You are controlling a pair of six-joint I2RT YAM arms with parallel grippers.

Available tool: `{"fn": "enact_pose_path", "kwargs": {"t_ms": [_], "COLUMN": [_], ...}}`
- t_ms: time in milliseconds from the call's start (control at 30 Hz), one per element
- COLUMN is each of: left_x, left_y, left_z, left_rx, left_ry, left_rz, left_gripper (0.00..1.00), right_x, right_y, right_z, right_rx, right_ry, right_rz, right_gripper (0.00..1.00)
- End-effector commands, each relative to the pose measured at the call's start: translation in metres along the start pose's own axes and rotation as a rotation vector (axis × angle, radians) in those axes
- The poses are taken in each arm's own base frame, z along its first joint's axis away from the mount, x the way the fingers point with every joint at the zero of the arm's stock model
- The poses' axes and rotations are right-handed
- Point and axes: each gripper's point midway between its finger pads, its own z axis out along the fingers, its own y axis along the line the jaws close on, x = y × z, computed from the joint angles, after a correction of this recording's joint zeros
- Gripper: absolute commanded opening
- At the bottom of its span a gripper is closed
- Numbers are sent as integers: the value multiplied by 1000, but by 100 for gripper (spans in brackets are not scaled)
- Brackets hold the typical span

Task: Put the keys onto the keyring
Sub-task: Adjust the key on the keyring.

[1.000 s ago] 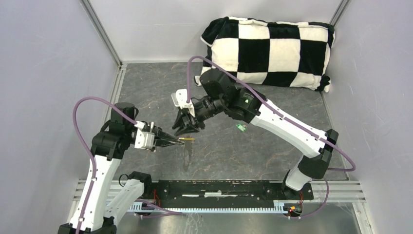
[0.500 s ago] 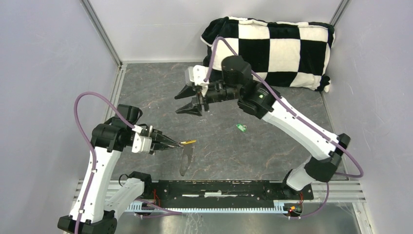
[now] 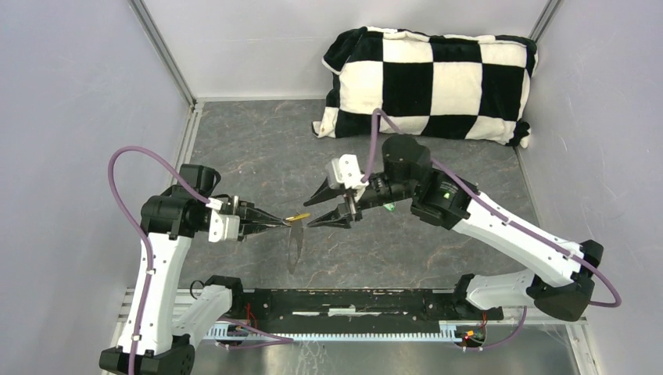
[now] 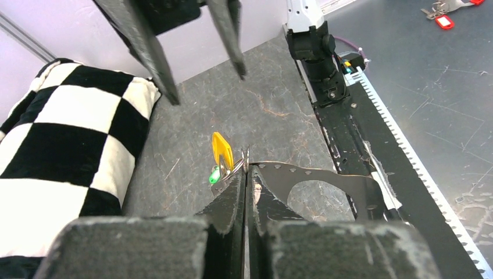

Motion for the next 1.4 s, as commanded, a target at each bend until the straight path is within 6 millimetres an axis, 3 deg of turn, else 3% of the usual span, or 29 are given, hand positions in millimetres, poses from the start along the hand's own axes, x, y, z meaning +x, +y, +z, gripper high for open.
{"fn": "enact_pose_path", "kwargs": {"t_ms": [0,433,933,1133,1367], "left_x": [-26,-24,-24,-24,-24], "left_y": [10,12,10,9,9], "left_z": [1,0,0,0,0], "left_rx": [-23,-32,-32,-33,-33], "left_ry": [-105,-101,-99,-98,-99], "left_rz": [92,87,81,79,78], "left_gripper": [2,2,2,2,2], "right_x": [-1,13,8,4,-4], "right_y": [1,-3,-1,-8,-5], "right_z": [20,37,49,28,10], "right_rx": [8,71,48,139,171], "right_ry": [8,68,40,66,81], "right_rz": [-43,-52,-49,-112,-121], "right_gripper": [48,45,33,50,52]}}
